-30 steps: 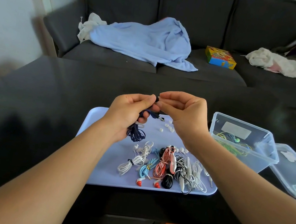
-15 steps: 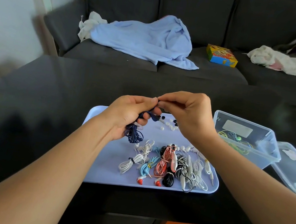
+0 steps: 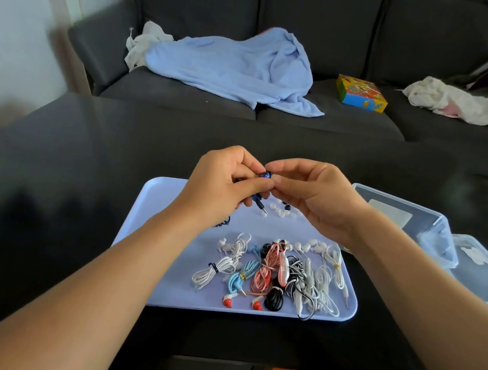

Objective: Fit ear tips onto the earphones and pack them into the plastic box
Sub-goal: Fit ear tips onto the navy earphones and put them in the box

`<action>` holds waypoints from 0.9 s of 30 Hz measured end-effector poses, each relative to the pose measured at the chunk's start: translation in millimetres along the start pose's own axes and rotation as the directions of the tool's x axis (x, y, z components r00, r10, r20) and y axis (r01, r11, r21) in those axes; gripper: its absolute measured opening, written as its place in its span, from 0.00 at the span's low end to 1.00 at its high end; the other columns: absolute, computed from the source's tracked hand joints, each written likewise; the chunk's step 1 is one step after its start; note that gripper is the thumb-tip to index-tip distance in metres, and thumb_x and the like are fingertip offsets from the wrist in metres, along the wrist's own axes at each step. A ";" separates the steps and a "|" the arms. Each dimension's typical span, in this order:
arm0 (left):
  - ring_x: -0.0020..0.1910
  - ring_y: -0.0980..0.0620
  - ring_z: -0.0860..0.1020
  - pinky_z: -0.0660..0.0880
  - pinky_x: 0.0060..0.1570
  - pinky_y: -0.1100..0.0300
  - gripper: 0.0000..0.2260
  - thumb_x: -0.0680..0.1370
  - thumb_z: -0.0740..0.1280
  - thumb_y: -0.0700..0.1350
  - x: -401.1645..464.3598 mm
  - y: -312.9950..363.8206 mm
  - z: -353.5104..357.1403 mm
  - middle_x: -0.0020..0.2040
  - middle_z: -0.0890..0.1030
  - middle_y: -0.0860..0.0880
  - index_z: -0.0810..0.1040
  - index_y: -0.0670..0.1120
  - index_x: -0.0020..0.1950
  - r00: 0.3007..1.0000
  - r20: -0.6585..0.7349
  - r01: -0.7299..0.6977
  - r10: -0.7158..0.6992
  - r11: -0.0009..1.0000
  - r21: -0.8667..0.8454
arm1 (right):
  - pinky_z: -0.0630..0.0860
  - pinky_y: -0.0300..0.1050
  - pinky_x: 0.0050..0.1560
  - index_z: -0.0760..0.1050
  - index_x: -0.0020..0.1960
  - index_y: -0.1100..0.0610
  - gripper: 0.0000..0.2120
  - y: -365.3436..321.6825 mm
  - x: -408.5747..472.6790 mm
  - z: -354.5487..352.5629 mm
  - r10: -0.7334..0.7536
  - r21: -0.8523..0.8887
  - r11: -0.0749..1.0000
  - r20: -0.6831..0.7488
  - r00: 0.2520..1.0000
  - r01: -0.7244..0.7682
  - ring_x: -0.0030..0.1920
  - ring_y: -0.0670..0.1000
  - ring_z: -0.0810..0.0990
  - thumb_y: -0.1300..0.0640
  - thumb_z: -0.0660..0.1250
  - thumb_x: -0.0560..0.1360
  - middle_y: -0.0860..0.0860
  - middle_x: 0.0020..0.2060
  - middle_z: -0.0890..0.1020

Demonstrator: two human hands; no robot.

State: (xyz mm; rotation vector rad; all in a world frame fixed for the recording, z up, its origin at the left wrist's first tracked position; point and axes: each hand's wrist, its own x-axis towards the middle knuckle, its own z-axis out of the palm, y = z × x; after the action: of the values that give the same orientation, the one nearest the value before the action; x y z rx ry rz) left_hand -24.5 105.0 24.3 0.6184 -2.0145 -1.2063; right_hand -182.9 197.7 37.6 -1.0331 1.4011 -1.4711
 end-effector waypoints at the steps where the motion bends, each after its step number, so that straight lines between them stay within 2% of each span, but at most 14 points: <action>1: 0.27 0.54 0.77 0.70 0.26 0.64 0.06 0.76 0.73 0.40 0.6 0.5 0.7 0.36 0.86 0.46 0.78 0.40 0.48 0.999 0.006 0.046 -0.046 0.997 -0.068 | 0.83 0.44 0.53 0.81 0.55 0.65 0.09 1.0 -1.0 0.1 -0.058 -0.039 0.998 0.005 0.998 0.058 0.45 0.54 0.85 0.69 0.69 0.75 0.61 0.47 0.85; 3: 0.27 0.54 0.75 0.70 0.26 0.63 0.06 0.77 0.72 0.40 1.9 1.9 1.6 0.37 0.86 0.44 0.78 0.39 0.49 0.992 0.012 0.127 -0.127 0.969 -0.211 | 0.83 0.47 0.54 0.82 0.55 0.65 0.10 1.8 -2.4 0.5 -0.140 -0.065 0.988 0.008 0.990 0.140 0.46 0.56 0.86 0.68 0.70 0.74 0.61 0.47 0.86; 5: 0.26 0.55 0.74 0.69 0.26 0.64 0.04 0.78 0.71 0.40 1.8 4.3 2.9 0.37 0.85 0.44 0.79 0.39 0.49 0.984 0.027 0.176 -0.177 0.929 -0.325 | 0.83 0.45 0.51 0.82 0.53 0.64 0.09 2.1 -2.2 0.4 -0.194 -0.084 0.978 -0.023 0.981 0.191 0.45 0.56 0.87 0.68 0.71 0.73 0.60 0.45 0.87; 8: 0.26 0.56 0.72 0.69 0.26 0.66 0.03 0.79 0.68 0.40 1.0 7.8 5.2 0.36 0.85 0.46 0.78 0.40 0.48 0.968 0.072 0.248 -0.240 0.870 -0.427 | 0.83 0.44 0.49 0.83 0.52 0.65 0.08 1.3 -1.7 1.8 -0.273 -0.199 0.946 -0.072 0.959 0.254 0.44 0.56 0.87 0.67 0.73 0.73 0.59 0.43 0.87; 11: 0.26 0.56 0.72 0.69 0.26 0.66 0.03 0.80 0.68 0.40 1.6 7.5 4.6 0.36 0.85 0.47 0.78 0.40 0.48 0.960 0.082 0.275 -0.267 0.854 -0.442 | 0.83 0.42 0.48 0.83 0.53 0.66 0.07 1.1 -2.4 5.9 -0.283 -0.215 0.942 -0.093 0.955 0.259 0.43 0.55 0.87 0.68 0.71 0.75 0.60 0.43 0.87; 14: 0.26 0.55 0.73 0.69 0.26 0.65 0.05 0.78 0.70 0.40 2.1 5.1 3.0 0.36 0.84 0.45 0.77 0.39 0.51 0.969 0.043 0.242 -0.245 0.888 -0.391 | 0.84 0.43 0.50 0.82 0.54 0.67 0.08 0.6 -2.8 11.4 -0.172 -0.081 0.983 -0.095 0.980 0.165 0.43 0.54 0.87 0.68 0.68 0.77 0.62 0.45 0.86; 16: 0.26 0.55 0.73 0.69 0.26 0.64 0.06 0.78 0.70 0.40 1.4 4.6 2.4 0.36 0.84 0.45 0.77 0.39 0.52 0.968 0.033 0.243 -0.249 0.895 -0.373 | 0.84 0.45 0.52 0.82 0.55 0.67 0.08 1.3 -2.6 12.5 -0.142 -0.050 0.989 -0.087 0.986 0.138 0.43 0.53 0.87 0.68 0.68 0.77 0.63 0.46 0.86; 20: 0.26 0.55 0.73 0.69 0.26 0.66 0.05 0.79 0.69 0.40 0.3 5.9 -0.1 0.37 0.85 0.46 0.77 0.39 0.51 0.954 0.064 0.294 -0.294 0.864 -0.409 | 0.83 0.45 0.53 0.81 0.56 0.66 0.10 1.9 -5.1 10.6 -0.141 -0.008 0.990 -0.067 0.988 0.141 0.48 0.57 0.87 0.69 0.69 0.75 0.62 0.47 0.86; 22: 0.27 0.56 0.72 0.69 0.26 0.66 0.04 0.79 0.69 0.41 -0.3 7.1 -0.3 0.37 0.85 0.46 0.78 0.40 0.49 0.944 0.088 0.324 -0.318 0.844 -0.427 | 0.83 0.47 0.54 0.82 0.55 0.66 0.10 2.8 -5.0 8.0 -0.159 -0.033 0.987 -0.063 0.985 0.157 0.48 0.58 0.87 0.69 0.70 0.74 0.62 0.46 0.86; 25: 0.27 0.56 0.72 0.68 0.25 0.67 0.04 0.79 0.69 0.41 -1.2 8.7 0.3 0.37 0.85 0.45 0.79 0.41 0.46 0.934 0.116 0.351 -0.337 0.815 -0.461 | 0.84 0.48 0.51 0.83 0.53 0.65 0.09 2.4 -3.9 5.5 -0.243 -0.176 0.958 -0.072 0.967 0.227 0.45 0.58 0.87 0.68 0.73 0.73 0.61 0.43 0.87; 27: 0.27 0.56 0.72 0.68 0.25 0.67 0.04 0.78 0.69 0.40 -1.7 8.4 -0.6 0.37 0.85 0.44 0.80 0.41 0.45 0.935 0.118 0.349 -0.333 0.814 -0.464 | 0.84 0.49 0.50 0.84 0.52 0.65 0.08 2.5 -2.5 5.9 -0.261 -0.193 0.951 -0.076 0.962 0.242 0.44 0.60 0.86 0.67 0.74 0.72 0.60 0.42 0.87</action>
State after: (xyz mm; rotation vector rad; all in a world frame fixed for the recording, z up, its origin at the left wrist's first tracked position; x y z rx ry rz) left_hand -23.4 109.7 31.4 0.7267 -1.5646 -1.8648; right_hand -176.5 198.2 35.2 -1.3089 1.5430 -1.6191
